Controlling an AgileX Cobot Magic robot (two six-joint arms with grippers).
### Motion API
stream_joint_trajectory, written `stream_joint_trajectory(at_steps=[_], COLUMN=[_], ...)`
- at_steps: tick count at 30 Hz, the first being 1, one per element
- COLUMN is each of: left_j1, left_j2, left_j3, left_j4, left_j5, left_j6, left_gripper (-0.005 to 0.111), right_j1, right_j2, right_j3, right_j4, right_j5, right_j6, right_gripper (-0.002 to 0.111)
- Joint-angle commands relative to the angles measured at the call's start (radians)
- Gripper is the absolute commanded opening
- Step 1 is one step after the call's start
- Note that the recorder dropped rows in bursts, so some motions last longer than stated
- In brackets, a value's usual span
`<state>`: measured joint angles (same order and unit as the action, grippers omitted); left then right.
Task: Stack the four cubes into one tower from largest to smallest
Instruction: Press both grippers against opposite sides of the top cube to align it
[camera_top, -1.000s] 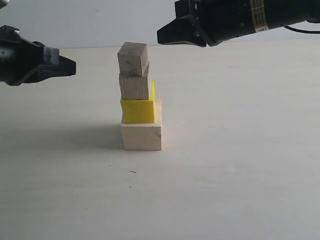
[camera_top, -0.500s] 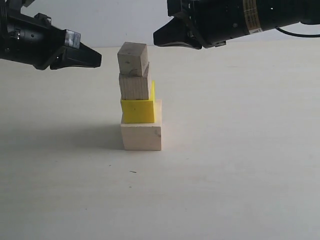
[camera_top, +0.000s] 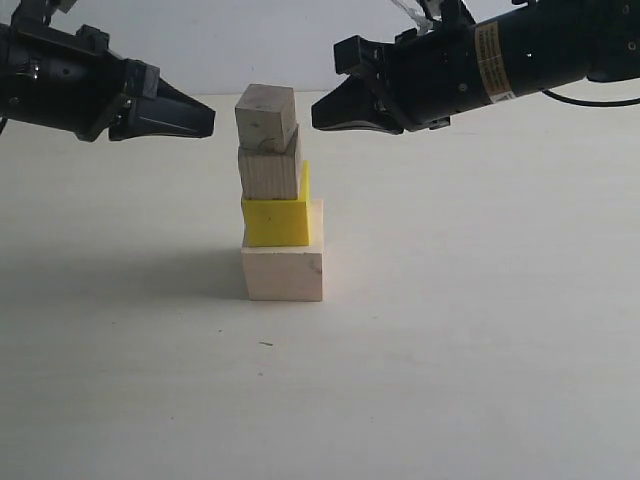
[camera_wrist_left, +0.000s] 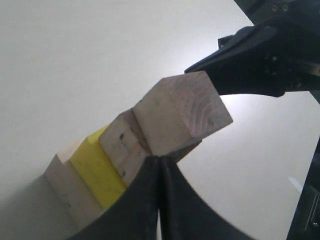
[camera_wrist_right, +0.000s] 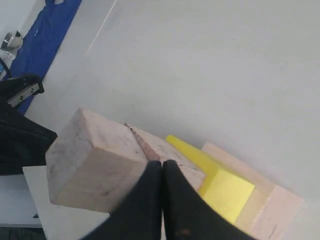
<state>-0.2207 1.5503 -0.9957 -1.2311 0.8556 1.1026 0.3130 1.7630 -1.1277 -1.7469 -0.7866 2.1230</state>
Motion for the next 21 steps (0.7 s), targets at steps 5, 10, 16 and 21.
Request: stream_joint_trajectory(at_steps=[5, 10, 16, 21], left_j1=[0.002, 0.002, 0.002, 0.002], left_j2=[0.039, 0.066, 0.068, 0.067], left_j3=[-0.008, -0.008, -0.008, -0.008], left_j4=[-0.068, -0.102, -0.14, -0.14], left_j5=[0.04, 0.04, 0.04, 0.036], left_j6=[0.071, 0.099, 0.139, 0.146], left_gripper=[0.0, 0.0, 0.0, 0.0], right_j1=[0.002, 0.002, 0.002, 0.002], right_j2=[-0.001, -0.001, -0.001, -0.001], right_j3=[0.003, 0.003, 0.003, 0.003], right_j4=[0.002, 0.002, 0.002, 0.002], right_j5=[-0.011, -0.034, -0.034, -0.034], right_j6=[-0.009, -0.013, -0.024, -0.024], right_gripper=[0.0, 0.0, 0.0, 0.0])
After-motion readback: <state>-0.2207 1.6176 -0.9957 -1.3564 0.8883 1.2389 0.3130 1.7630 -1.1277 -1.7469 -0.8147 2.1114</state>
